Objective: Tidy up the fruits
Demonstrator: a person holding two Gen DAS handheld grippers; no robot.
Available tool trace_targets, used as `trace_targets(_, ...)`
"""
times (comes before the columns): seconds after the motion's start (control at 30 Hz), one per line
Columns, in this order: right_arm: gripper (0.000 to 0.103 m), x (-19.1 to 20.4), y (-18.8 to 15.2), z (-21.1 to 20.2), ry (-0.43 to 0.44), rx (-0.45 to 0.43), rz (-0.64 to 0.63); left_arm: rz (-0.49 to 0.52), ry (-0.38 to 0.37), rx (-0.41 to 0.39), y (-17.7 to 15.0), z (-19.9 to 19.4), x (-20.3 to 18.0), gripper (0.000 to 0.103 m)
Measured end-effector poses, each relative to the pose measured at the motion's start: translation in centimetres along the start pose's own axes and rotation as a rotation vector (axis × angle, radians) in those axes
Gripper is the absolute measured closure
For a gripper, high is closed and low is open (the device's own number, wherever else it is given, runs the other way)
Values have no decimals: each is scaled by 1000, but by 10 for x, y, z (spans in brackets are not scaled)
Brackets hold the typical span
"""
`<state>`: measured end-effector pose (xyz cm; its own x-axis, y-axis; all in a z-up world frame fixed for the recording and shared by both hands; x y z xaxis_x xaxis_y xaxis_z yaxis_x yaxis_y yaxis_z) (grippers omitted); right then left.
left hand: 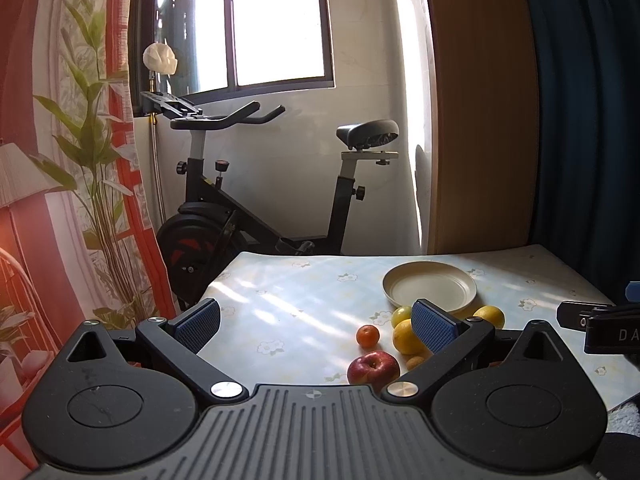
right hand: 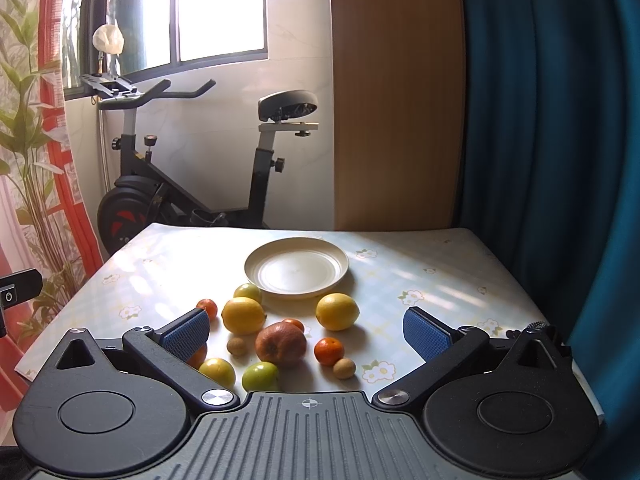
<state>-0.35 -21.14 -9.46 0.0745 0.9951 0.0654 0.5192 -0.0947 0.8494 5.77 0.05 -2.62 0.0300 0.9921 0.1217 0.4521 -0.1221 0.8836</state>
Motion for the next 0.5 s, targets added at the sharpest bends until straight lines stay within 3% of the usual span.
trace_targets(0.5, 0, -1, 0, 1, 1, 3, 5, -6, 2, 0, 1, -1, -1, 0)
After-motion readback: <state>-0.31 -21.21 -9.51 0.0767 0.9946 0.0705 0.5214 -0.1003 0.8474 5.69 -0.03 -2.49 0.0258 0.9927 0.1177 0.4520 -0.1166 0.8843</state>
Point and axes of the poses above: each gripper's, at about its wrist camera, not at the fingertips, and z roughly the way its jaws point, x to its left, y to its top, the point moved 7 cm from there along z, roughly the way its jaws point, and after that the axes turned 5 degrees about x, right-handed, at the moved point
